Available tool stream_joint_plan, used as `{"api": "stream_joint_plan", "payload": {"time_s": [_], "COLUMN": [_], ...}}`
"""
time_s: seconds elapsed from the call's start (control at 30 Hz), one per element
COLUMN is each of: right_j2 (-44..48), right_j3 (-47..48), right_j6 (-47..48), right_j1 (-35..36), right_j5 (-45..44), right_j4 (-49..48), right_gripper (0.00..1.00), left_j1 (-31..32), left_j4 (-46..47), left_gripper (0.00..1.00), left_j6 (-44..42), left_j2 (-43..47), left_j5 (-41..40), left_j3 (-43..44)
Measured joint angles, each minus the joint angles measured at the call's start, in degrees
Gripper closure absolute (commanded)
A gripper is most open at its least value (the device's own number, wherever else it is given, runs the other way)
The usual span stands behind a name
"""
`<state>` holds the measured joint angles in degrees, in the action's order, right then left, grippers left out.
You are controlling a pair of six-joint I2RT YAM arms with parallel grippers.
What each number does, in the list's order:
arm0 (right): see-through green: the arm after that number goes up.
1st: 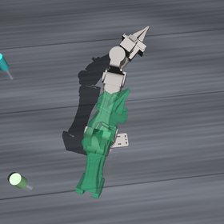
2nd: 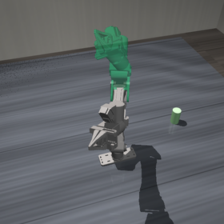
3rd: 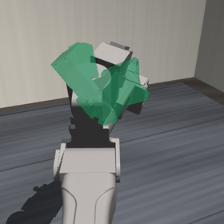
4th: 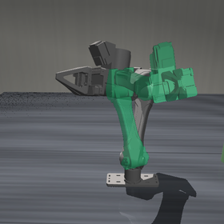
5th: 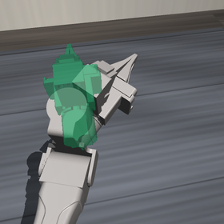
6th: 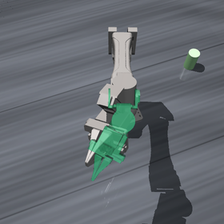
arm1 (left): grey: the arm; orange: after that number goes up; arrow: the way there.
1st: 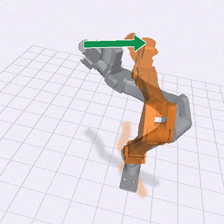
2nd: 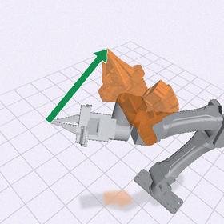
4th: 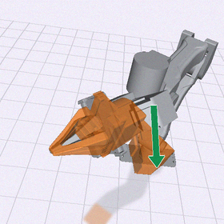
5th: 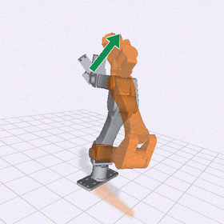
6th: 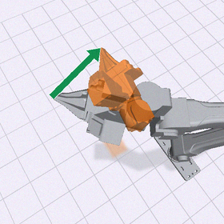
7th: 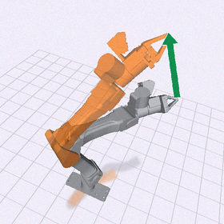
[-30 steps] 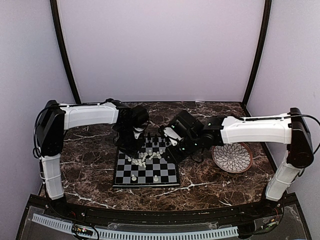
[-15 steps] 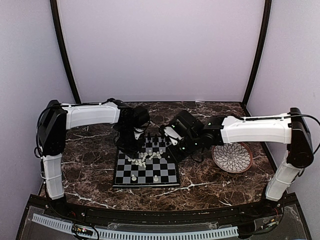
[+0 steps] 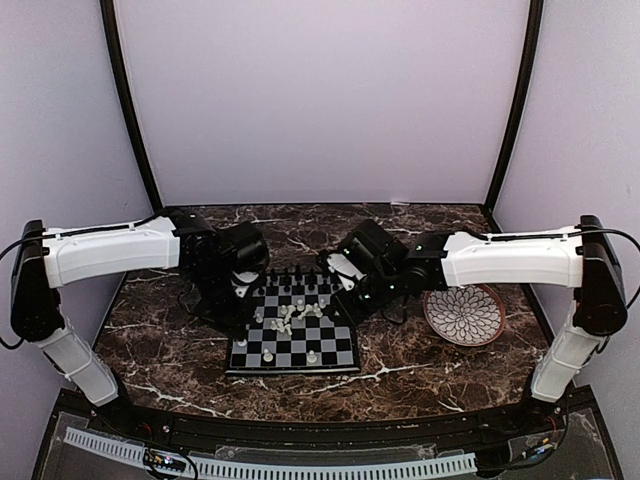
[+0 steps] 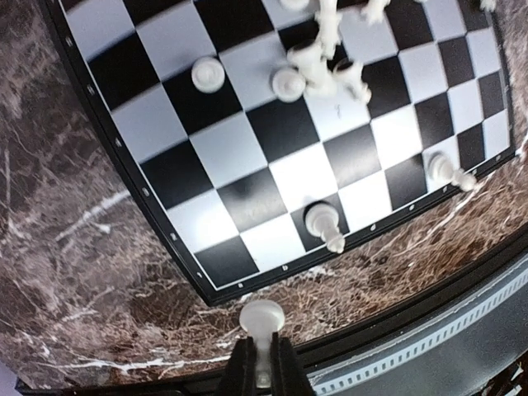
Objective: Set up the chess pieces on the board
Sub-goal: Place the knight at b2.
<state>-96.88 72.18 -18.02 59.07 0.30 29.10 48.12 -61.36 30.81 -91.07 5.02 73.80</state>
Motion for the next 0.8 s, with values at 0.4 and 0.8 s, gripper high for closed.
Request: {"api": "stream_joint_plan", "payload": {"time_s": [0.4,0.8], "right_j2": [-0.5,-0.5], "right_j3": [0.0,0.0], "right_j6": [0.2,0.2], "right_j1": [-0.2,-0.2], "right_j5": [1.4,1.4], "right_j4": [0.0,0.0], "right_gripper": [0.70,0.70], "left_j1": [3.5,3.5], "left_j4": [7.1,8.8], "left_gripper": [1.00,1.00], "left_j6": [5.1,5.7], "left_j2": [-5.1,-8.4], "left_j5": [2.0,0.9], "left_j3": [-5.7,-5.7]}}
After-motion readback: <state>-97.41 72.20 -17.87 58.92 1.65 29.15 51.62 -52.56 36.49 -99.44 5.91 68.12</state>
